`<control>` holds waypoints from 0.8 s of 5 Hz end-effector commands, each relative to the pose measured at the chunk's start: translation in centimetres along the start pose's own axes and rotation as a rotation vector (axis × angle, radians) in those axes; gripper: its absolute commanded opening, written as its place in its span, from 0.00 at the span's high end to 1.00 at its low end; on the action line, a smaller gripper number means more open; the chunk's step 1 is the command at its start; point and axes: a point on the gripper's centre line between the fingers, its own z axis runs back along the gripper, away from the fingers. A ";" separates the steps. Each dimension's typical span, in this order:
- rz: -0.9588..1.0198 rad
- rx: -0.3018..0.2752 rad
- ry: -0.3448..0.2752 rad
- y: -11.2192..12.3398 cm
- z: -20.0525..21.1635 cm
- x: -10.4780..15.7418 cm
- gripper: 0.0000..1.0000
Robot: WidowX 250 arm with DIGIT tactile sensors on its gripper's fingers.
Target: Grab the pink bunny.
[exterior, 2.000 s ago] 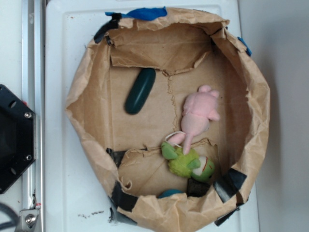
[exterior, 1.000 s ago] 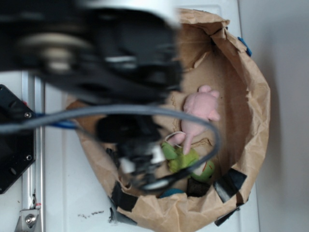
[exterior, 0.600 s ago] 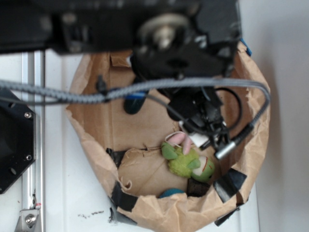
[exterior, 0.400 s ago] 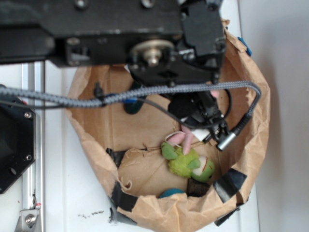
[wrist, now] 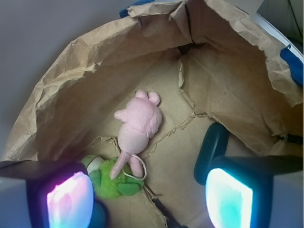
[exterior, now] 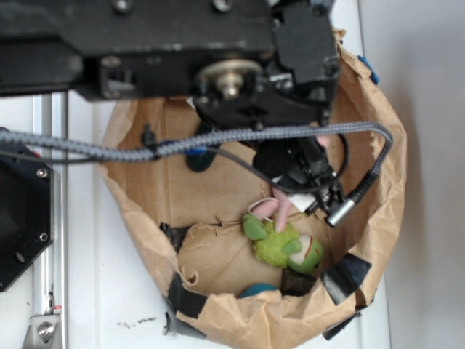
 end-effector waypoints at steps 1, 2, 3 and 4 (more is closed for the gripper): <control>0.015 0.033 -0.097 0.9 -3.5 0.9 0.00; -0.061 -0.020 -0.022 1.0 -6.3 0.7 0.00; -0.111 -0.044 0.000 0.9 -8.4 0.4 0.00; -0.083 -0.145 0.024 0.2 -8.7 0.9 0.00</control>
